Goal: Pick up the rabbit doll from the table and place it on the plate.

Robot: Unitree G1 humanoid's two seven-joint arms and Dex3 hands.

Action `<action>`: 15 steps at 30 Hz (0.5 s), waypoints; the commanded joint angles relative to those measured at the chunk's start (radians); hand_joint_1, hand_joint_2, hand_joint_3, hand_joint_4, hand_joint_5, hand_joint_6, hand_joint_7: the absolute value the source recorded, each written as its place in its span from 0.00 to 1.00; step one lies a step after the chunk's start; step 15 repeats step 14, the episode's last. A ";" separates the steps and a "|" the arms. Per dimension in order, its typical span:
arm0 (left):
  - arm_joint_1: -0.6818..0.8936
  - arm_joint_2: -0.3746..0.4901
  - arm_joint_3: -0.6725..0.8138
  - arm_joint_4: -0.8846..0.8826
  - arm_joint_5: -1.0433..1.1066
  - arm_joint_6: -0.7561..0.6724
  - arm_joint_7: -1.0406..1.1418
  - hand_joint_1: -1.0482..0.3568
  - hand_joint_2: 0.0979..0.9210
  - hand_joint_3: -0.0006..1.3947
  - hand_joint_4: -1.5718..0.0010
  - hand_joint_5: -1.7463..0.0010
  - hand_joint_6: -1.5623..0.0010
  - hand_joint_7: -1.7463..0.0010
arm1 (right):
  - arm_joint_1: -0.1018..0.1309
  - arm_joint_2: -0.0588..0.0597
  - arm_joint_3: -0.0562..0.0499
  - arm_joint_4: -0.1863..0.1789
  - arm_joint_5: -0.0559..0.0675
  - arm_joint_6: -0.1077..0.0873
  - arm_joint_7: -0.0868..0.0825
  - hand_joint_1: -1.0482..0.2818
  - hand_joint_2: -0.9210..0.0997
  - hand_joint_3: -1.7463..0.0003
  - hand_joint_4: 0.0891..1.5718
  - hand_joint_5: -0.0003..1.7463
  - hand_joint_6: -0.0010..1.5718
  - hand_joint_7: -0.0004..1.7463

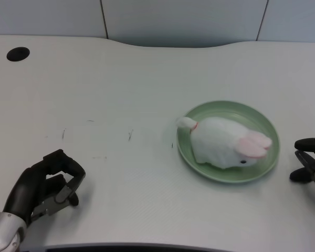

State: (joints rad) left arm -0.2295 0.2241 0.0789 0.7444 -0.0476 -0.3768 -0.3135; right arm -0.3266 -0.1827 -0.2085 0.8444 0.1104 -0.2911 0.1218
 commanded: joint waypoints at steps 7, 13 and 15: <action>-0.014 0.014 0.009 0.038 0.003 -0.030 0.008 0.43 1.00 0.37 0.60 0.00 0.72 0.06 | 0.000 -0.017 0.001 0.008 -0.007 0.015 -0.005 0.19 0.02 1.00 0.52 0.64 0.41 0.57; -0.017 0.014 0.005 0.052 0.023 -0.048 0.016 0.42 1.00 0.38 0.60 0.00 0.72 0.07 | -0.002 -0.022 0.001 0.022 -0.008 0.002 0.001 0.19 0.02 1.00 0.52 0.63 0.42 0.57; -0.017 0.012 0.008 0.054 0.019 -0.050 0.013 0.42 1.00 0.38 0.61 0.00 0.72 0.07 | -0.001 -0.021 0.001 0.018 -0.007 0.007 -0.002 0.18 0.02 1.00 0.52 0.63 0.42 0.57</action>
